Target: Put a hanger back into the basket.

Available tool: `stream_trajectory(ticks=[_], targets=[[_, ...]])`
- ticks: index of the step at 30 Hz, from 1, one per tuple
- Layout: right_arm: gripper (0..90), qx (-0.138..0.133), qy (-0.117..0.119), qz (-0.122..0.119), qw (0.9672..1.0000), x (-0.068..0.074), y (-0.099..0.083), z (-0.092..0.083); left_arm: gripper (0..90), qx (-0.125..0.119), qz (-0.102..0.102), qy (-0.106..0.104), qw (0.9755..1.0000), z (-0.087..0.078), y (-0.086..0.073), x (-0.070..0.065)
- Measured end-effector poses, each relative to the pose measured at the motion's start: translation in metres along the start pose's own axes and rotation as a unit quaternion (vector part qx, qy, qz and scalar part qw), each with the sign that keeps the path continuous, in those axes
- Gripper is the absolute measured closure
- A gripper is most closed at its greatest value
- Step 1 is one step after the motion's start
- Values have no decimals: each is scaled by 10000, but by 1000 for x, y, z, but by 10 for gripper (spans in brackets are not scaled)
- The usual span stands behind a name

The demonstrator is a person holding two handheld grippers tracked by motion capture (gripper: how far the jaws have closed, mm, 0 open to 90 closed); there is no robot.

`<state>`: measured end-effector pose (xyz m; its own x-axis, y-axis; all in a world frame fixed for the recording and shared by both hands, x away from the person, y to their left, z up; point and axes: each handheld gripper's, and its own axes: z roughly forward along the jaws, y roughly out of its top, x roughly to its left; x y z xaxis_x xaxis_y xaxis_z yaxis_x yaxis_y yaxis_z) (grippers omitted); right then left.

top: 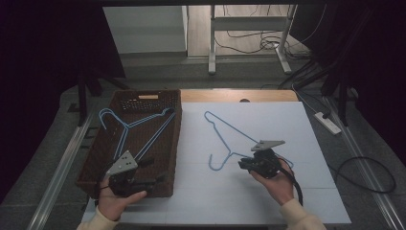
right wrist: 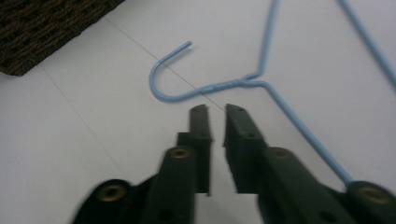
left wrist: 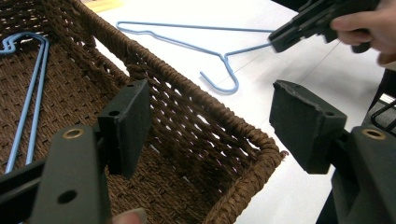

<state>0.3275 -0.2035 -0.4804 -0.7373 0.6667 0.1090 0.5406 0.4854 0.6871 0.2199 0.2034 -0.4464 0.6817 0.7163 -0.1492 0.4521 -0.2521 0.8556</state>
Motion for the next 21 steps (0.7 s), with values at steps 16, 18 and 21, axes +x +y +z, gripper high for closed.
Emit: stream_trajectory(ticks=[16,18,21], targets=[[900,650,488,-106,9966,23,33,73,302,23,1,-6,10000,1,-1,1],[900,683,523,-117,9962,24,33,76,303,19,3,-4,10000,1,-1,1],[900,771,586,-124,9952,27,32,80,303,26,-4,1,10000,1,-1,1]])
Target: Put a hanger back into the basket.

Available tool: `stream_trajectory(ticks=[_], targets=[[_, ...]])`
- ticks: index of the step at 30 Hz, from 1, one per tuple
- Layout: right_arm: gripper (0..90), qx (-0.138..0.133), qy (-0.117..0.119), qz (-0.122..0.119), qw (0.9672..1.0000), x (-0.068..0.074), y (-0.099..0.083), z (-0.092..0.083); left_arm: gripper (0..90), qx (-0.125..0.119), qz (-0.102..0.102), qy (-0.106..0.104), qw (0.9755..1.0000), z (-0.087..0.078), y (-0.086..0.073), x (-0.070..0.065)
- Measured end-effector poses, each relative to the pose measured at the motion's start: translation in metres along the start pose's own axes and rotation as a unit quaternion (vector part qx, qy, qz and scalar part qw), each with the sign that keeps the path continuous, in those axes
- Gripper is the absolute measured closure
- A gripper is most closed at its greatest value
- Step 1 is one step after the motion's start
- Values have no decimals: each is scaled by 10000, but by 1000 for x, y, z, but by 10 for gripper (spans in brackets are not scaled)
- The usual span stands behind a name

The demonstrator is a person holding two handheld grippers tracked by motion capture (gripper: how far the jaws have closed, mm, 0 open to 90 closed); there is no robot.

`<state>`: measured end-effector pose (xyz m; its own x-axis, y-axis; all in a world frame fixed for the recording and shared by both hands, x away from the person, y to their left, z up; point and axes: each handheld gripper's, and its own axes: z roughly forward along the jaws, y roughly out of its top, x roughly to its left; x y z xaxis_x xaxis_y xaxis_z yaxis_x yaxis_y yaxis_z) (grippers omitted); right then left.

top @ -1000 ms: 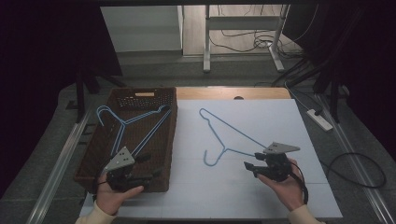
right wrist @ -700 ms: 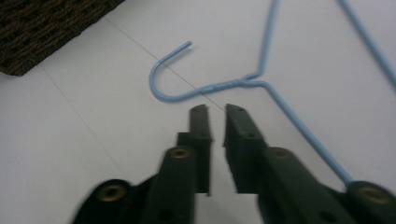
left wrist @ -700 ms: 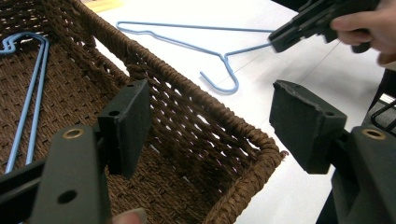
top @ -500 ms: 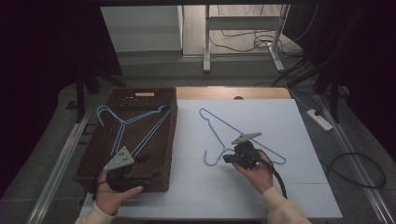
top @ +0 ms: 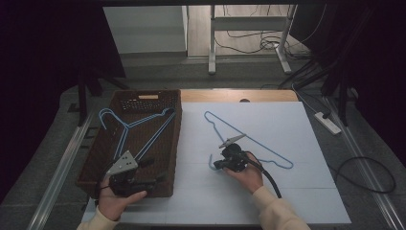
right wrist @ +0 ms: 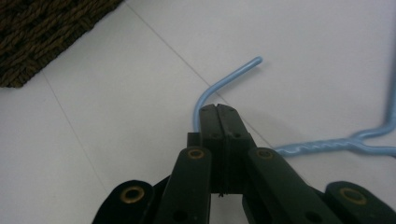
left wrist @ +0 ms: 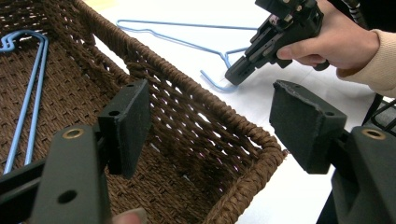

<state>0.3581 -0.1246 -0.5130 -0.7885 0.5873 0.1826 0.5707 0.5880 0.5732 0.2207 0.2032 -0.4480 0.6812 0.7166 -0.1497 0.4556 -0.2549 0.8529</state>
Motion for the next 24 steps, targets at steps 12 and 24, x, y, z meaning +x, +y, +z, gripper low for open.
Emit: stream_trajectory(ticks=[12,24], targets=[[900,241,-3,68,9997,0,2,0,302,23,14,-11,10000,1,0,-1],[900,554,50,84,9984,-1,-7,-5,303,9,5,-12,10000,1,0,0]])
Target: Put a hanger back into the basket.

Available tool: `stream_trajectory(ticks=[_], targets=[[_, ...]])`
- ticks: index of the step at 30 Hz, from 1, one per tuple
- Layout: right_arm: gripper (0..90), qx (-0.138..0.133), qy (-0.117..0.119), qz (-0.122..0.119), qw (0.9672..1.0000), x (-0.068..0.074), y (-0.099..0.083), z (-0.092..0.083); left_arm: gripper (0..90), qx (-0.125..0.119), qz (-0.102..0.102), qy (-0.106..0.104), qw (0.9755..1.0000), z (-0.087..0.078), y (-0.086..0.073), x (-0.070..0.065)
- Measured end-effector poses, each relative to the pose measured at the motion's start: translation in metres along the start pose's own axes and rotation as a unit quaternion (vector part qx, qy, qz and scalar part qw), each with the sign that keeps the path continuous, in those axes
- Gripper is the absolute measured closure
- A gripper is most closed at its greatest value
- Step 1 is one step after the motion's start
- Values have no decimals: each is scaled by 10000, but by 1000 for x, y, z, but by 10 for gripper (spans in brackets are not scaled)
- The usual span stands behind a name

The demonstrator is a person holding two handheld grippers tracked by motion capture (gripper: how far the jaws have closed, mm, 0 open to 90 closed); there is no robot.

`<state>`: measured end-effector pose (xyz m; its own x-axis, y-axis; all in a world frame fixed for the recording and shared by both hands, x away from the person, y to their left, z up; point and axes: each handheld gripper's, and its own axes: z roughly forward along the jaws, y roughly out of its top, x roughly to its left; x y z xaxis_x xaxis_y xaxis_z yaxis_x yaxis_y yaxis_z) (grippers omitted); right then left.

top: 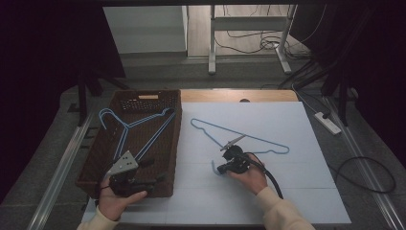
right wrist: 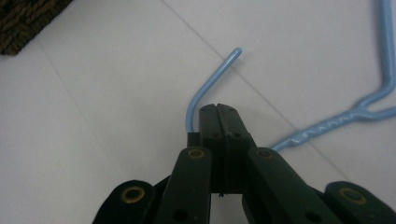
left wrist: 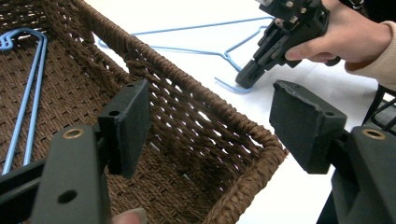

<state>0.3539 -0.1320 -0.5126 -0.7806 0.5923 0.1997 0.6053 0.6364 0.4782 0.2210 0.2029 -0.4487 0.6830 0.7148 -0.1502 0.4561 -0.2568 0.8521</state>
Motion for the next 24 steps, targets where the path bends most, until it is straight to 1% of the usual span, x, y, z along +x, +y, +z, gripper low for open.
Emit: stream_trajectory(ticks=[2,9,14,19,24], targets=[[900,23,24,21,10000,-1,-4,-3,303,-5,2,-3,10000,0,0,0],[900,130,-84,60,9999,-4,-19,-15,303,-3,-2,-7,10000,1,0,0],[900,129,-155,223,9995,-11,-33,-26,303,9,4,-11,10000,1,0,0],[900,187,-208,253,9993,-15,-43,-34,303,14,-6,-23,10000,2,0,-1],[900,353,-378,243,9984,-20,-54,-46,303,9,-19,-43,10000,2,0,-1]])
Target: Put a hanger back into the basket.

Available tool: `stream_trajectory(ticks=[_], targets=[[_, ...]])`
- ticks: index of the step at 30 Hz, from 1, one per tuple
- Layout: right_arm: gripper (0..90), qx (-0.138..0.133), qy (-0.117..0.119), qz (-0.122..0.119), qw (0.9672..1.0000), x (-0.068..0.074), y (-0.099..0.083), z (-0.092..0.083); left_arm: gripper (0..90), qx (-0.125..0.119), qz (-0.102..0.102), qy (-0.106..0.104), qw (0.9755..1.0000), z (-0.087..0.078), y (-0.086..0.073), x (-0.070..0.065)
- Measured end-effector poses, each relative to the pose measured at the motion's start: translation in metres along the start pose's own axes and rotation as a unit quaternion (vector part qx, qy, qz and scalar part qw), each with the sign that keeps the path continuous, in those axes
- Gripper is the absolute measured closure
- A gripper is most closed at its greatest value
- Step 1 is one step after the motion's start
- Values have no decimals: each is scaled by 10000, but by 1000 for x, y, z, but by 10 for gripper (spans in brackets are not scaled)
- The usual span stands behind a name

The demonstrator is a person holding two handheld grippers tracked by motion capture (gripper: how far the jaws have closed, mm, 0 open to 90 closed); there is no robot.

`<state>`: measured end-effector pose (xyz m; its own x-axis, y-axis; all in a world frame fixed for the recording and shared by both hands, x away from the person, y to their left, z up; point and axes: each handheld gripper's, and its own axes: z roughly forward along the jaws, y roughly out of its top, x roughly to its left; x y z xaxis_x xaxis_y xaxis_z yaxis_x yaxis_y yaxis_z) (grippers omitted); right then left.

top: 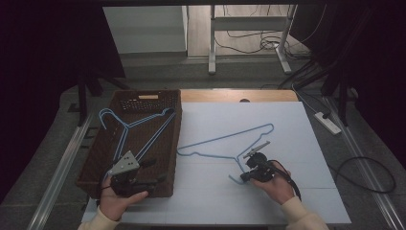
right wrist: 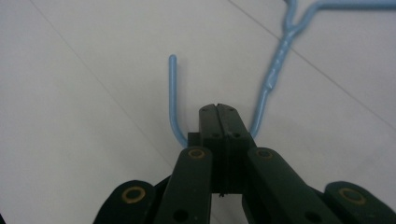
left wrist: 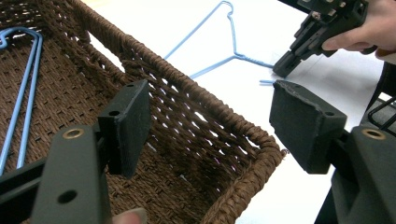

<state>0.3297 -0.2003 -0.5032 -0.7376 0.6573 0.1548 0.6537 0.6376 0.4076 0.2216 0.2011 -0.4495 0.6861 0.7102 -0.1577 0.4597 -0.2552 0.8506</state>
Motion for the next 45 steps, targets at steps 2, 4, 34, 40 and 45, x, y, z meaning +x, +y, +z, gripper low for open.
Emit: stream_trajectory(ticks=[2,4,34,40,45], targets=[[900,44,-39,6,10000,-3,-4,-3,303,-5,-14,-12,10000,0,0,0],[900,78,-79,63,9999,-8,-11,-9,303,-2,-10,-16,10000,0,0,0],[589,-326,-659,169,9972,-37,-23,-48,303,15,6,-28,10000,2,1,-1],[559,95,-792,180,9966,-42,-24,-39,303,23,34,-51,10000,3,1,-3],[571,242,-841,23,9962,-45,-25,-32,303,20,33,-55,10000,3,1,-3]])
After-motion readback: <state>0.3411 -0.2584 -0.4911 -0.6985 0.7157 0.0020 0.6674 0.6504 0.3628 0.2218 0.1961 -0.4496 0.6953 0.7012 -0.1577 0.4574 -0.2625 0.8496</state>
